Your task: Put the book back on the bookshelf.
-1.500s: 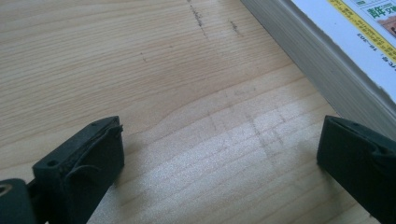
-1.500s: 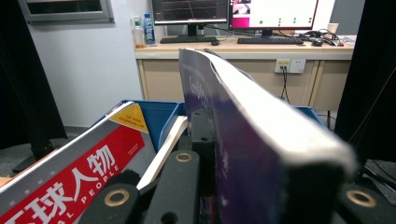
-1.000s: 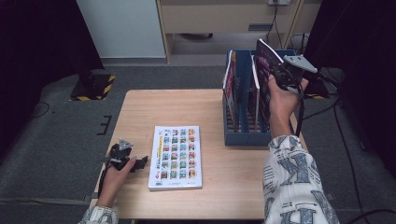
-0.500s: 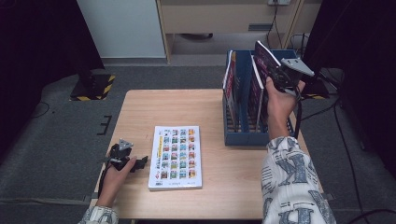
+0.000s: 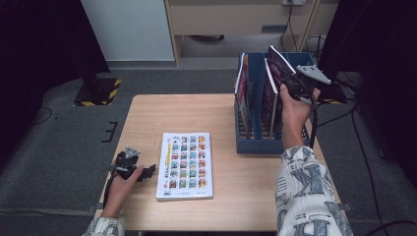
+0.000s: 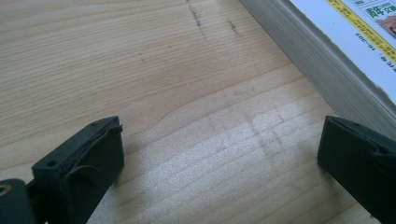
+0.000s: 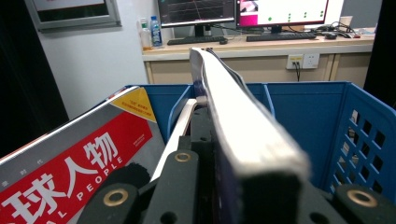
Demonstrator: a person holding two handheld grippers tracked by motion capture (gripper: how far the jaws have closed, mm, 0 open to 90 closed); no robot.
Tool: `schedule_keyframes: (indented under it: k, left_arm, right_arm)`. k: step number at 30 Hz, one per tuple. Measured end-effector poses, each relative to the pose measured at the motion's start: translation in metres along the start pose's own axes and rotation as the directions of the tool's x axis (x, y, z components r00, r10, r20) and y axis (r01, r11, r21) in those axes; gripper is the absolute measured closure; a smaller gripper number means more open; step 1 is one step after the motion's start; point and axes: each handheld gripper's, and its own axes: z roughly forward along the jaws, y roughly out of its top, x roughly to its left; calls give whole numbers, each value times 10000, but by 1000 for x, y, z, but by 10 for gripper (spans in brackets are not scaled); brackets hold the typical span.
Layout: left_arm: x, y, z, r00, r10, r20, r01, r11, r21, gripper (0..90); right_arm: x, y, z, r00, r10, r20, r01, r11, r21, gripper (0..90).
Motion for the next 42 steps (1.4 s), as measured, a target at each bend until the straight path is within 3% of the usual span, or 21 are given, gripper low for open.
schedule_keyframes:
  k: [16, 32, 42]
  left_arm:
    - [0, 0, 0, 10000, 28, 0, -28, 10000, 33, 0]
    - [-1, 3, 2, 9999, 119, 35, -119, 9999, 50, 0]
    - [-1, 3, 3, 9999, 116, 38, -116, 9999, 55, 0]
  right_arm:
    - [-9, -1, -6, 9986, 137, -520, -146, 9998, -167, 834]
    - [-19, -6, -6, 9981, 377, -487, -385, 9991, -151, 835]
    - [-13, -14, 6, 9988, 320, -381, -330, 9991, -249, 835]
